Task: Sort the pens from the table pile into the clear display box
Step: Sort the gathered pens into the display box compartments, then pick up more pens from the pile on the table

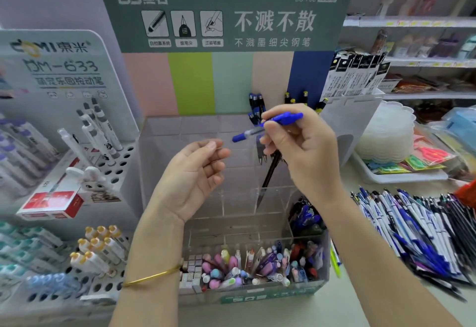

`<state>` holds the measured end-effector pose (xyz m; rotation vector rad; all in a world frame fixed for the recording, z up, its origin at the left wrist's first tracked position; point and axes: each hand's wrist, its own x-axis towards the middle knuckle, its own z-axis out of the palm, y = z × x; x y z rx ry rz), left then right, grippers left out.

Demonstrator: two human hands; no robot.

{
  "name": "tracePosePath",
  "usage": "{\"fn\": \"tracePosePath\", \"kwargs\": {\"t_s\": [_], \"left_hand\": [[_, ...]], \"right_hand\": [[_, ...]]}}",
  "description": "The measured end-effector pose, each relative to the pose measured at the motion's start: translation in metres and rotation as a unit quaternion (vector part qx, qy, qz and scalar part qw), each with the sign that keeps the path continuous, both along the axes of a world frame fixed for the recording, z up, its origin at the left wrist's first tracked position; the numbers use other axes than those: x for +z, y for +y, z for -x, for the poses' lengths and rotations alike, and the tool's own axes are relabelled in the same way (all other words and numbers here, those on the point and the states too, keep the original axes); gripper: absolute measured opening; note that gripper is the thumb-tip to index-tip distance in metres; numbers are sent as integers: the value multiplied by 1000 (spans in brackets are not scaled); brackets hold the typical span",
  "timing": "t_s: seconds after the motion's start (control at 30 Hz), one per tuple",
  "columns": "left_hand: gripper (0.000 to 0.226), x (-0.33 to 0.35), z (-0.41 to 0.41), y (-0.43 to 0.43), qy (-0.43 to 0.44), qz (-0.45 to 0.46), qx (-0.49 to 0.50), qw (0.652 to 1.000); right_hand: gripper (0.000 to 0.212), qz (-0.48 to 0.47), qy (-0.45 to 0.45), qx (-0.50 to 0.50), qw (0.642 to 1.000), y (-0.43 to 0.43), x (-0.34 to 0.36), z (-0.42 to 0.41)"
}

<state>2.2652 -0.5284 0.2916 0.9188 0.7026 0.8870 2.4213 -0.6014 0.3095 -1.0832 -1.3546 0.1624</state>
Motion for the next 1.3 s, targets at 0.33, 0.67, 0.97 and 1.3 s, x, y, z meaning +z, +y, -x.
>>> {"fn": "tracePosePath", "kwargs": {"t_s": [0.33,0.67,0.97,1.3], "left_hand": [[14,-11,15,-3,91,-33,53,994],[14,-16,27,0,99,-25,31,994],[15,-14,22,-9,101,-47,-11,994],[13,-17,-96,-96,143,-103,-293,940]], "right_hand": [[35,287,-288,-123,905,34,-31,33],[34,308,-286,-224,879,39,-53,48],[32,210,-284,-292,889,17,-66,38],[9,327,-61,-370,868,-133,-79,-78]]}}
